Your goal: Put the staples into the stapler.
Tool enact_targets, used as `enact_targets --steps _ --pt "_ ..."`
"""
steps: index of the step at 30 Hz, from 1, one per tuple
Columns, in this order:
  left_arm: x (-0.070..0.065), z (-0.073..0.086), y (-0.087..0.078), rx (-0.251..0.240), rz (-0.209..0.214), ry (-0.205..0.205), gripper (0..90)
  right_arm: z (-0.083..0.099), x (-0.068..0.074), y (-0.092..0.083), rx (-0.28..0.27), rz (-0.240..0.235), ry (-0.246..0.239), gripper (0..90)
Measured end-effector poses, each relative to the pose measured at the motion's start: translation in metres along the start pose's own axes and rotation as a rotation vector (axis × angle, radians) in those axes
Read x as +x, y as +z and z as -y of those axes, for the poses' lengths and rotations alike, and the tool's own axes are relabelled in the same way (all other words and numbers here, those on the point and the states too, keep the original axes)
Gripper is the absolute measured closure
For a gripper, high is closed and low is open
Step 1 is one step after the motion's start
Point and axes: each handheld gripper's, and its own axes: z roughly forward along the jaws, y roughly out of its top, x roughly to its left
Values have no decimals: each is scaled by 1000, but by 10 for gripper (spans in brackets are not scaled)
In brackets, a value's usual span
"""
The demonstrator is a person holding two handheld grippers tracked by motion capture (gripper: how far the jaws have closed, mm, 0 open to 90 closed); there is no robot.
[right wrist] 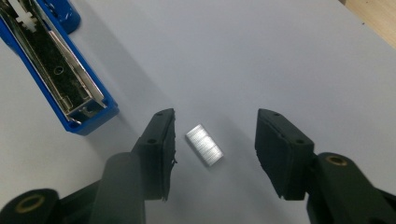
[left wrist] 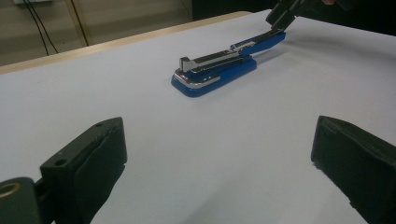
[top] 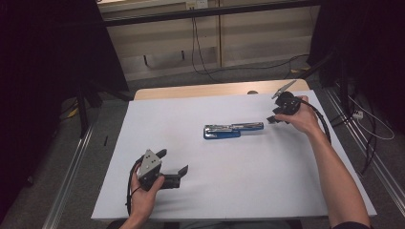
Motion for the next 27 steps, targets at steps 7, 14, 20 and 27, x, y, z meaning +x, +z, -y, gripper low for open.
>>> enact_targets --steps 7,14,20,27 --pt "0 1 1 5 -3 -2 35 2 -2 7 24 -25 0 572" --pt "0 1 1 14 -7 2 36 2 -2 10 47 -49 -7 623" --pt "1 1 1 12 -7 -2 36 1 -2 13 75 -57 -26 665" --pt "3 1 1 11 -8 -4 36 2 -3 14 73 -68 -13 705"
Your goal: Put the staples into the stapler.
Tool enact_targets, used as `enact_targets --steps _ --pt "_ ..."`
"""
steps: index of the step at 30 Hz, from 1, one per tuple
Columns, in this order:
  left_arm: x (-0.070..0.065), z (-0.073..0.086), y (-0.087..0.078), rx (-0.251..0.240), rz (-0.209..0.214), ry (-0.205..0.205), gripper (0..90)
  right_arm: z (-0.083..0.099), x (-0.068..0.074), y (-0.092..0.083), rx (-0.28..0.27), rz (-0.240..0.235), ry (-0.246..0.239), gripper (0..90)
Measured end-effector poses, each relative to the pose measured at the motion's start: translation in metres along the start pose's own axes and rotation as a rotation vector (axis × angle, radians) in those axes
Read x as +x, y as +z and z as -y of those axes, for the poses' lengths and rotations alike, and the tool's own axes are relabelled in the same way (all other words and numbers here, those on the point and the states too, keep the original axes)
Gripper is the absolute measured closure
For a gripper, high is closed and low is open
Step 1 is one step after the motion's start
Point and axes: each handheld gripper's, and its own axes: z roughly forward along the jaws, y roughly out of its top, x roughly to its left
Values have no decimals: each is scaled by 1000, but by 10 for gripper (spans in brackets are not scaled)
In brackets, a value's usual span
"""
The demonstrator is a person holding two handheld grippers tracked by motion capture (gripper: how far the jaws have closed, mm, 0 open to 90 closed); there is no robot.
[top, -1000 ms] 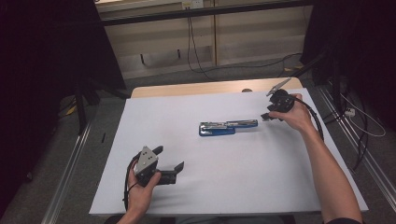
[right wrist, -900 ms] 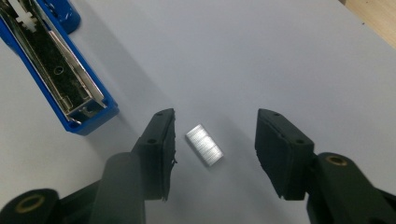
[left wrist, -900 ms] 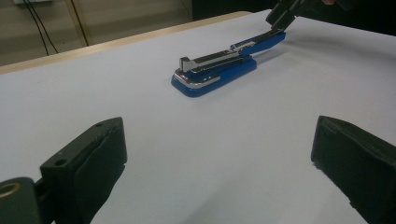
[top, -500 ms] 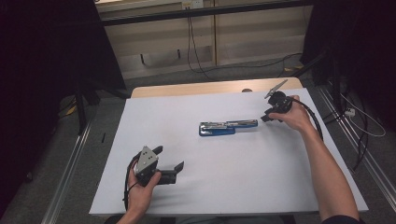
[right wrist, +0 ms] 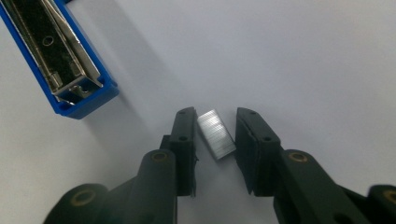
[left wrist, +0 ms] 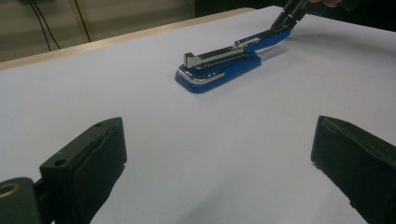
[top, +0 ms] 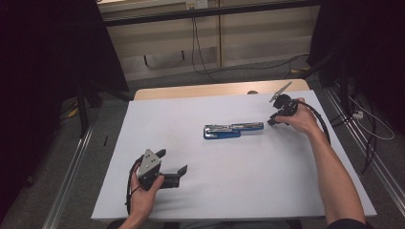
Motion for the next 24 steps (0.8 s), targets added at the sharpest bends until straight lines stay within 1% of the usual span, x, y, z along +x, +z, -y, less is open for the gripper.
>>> enact_targets --steps 6,9,12,13,15,18,23,24 --pt "0 0 0 2 4 -7 36 -2 1 0 12 -11 -9 762" --pt "0 0 0 3 4 -8 36 -3 2 0 19 -8 -9 764" --pt "0 0 1 3 6 -12 36 -4 2 0 28 -14 -3 786" --pt "0 0 1 3 6 -12 36 -4 2 1 29 -14 -11 789" --pt "0 0 0 2 6 -6 36 -4 3 1 26 -8 -2 790" --pt "0 0 0 2 5 -6 36 -4 3 0 29 -7 -4 791" --pt "1 0 0 2 5 -12 36 -4 3 0 25 -6 -6 792" --pt "1 1 0 4 8 -15 36 -4 3 0 23 -4 0 792"
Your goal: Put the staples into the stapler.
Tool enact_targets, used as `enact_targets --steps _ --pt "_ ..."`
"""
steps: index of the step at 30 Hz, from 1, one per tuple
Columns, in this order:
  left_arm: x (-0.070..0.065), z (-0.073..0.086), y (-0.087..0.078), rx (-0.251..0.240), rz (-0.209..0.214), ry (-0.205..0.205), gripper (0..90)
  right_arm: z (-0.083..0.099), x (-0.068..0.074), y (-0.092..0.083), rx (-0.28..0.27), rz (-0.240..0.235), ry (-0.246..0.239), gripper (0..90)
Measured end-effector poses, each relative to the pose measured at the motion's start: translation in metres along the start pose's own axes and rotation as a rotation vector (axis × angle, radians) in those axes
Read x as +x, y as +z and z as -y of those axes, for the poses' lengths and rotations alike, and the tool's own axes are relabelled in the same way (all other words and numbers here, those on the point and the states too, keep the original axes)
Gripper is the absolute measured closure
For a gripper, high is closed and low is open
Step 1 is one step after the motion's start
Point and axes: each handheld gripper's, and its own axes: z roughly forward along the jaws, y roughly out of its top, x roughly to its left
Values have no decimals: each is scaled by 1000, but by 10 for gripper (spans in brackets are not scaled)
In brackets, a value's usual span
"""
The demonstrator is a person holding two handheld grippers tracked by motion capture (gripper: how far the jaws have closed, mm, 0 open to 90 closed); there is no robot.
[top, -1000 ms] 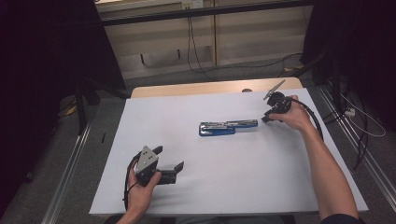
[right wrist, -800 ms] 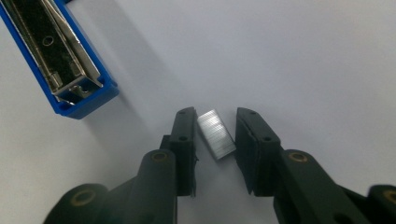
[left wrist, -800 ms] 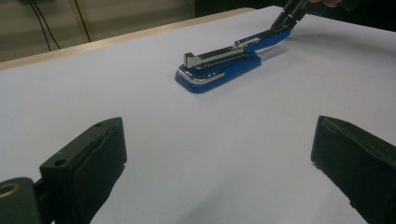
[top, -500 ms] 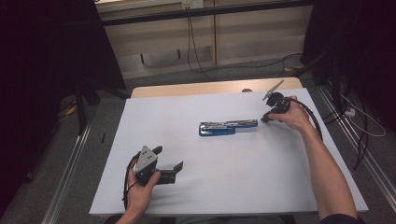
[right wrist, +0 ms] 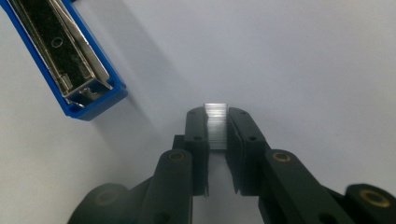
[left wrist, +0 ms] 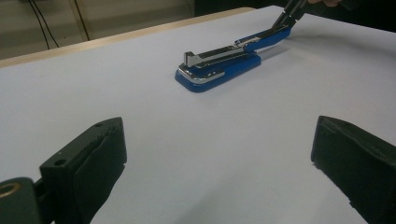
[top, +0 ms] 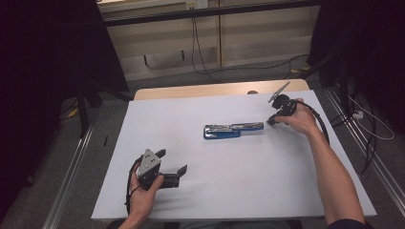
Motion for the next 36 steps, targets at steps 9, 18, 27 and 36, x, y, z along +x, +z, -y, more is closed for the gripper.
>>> enact_targets --steps 9,18,27,36 --pt "2 0 -2 0 -7 -9 35 2 -1 -3 -30 7 7 792" --pt "3 0 -2 1 -10 -7 36 2 -1 -14 -96 34 22 792" --pt "5 0 -4 -17 -20 -33 36 4 2 -24 -152 43 9 792" --pt "8 -1 -4 -16 -28 -29 36 5 7 -26 -183 45 3 792"
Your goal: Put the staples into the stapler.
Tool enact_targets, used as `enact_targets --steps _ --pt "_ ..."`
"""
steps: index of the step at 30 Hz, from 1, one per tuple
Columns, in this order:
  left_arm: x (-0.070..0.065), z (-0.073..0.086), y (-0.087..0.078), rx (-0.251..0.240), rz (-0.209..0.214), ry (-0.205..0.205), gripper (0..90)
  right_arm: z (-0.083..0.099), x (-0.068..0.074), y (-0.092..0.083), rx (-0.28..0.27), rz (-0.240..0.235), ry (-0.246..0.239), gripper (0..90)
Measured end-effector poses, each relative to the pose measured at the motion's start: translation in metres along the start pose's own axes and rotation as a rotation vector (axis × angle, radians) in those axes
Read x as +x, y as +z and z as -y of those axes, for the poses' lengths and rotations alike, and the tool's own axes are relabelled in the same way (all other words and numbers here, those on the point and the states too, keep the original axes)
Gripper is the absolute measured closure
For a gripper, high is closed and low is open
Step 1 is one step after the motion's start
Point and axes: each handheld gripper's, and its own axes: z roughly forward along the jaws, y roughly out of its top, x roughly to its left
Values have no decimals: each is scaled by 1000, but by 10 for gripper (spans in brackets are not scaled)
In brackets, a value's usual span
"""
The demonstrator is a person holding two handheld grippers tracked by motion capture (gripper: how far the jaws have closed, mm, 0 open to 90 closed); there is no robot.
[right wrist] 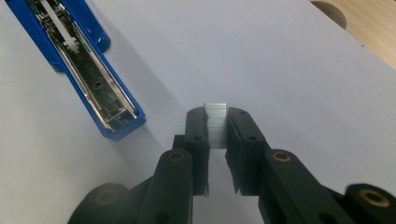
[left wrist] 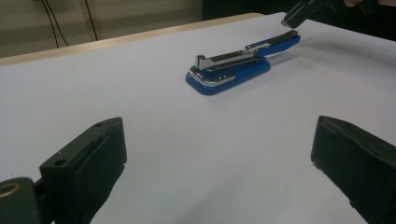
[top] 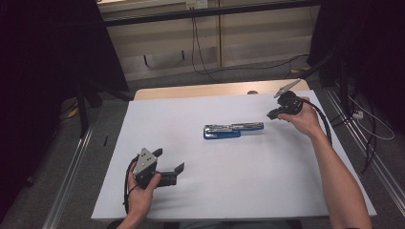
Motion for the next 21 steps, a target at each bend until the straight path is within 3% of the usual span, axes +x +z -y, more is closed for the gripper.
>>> enact_targets --steps 8,18,21 --pt "3 0 -1 -5 -6 -9 36 -12 10 -2 -28 2 -23 792" --pt "0 0 -1 -9 1 -1 36 -19 15 -10 -105 -13 -23 792" --pt "0 0 0 -7 1 -3 36 -23 21 -10 -105 -13 -48 792"
